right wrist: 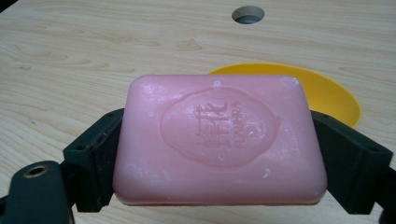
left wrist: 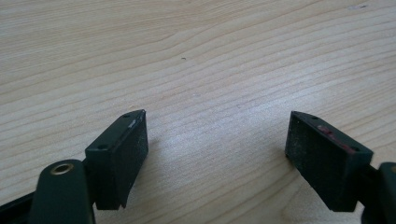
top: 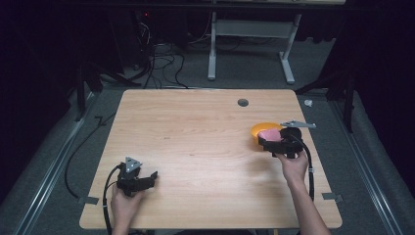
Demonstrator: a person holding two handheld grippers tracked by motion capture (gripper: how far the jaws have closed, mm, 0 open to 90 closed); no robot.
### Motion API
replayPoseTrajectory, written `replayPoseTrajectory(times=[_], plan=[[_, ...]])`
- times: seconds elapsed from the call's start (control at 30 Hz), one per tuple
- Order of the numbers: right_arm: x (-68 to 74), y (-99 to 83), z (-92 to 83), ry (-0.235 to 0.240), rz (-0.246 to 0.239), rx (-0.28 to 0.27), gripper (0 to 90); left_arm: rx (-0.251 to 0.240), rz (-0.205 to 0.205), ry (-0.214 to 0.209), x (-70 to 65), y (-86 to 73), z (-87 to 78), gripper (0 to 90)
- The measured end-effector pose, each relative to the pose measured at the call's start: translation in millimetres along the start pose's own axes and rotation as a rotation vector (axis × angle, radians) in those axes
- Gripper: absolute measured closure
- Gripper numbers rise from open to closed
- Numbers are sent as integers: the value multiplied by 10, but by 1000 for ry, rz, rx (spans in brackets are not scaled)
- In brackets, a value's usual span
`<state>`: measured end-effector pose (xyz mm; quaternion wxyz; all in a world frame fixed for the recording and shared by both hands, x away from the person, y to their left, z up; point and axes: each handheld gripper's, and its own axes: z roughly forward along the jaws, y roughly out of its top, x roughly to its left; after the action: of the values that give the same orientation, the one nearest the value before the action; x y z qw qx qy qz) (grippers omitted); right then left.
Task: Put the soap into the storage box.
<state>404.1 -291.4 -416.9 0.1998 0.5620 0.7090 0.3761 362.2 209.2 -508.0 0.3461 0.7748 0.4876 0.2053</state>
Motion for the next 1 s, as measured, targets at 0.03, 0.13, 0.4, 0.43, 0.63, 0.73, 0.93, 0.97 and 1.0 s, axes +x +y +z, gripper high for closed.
replayPoseTrajectory(times=[0.03,0.13,0.4,0.43,0.63,0.73,0.93,0.97,1.0], plan=[[0,0,0,0,0,0,135,0,0,0,0,0,0,215],[-14,30,33,-8,-1,7,135,0,0,0,0,0,0,216],[-25,127,80,-24,4,11,135,0,0,0,0,0,0,216],[-27,132,87,-27,2,11,135,0,0,0,0,0,0,216],[-37,163,130,-38,10,22,135,0,0,0,0,0,0,216],[-37,177,146,-45,7,19,135,0,-1,0,0,0,0,216],[-53,213,199,-62,15,27,135,-1,-2,-1,0,0,0,216],[-58,214,212,-62,21,29,135,-1,-1,-1,0,0,0,216],[-67,213,234,-65,26,33,135,-1,-1,-1,0,0,0,216]])
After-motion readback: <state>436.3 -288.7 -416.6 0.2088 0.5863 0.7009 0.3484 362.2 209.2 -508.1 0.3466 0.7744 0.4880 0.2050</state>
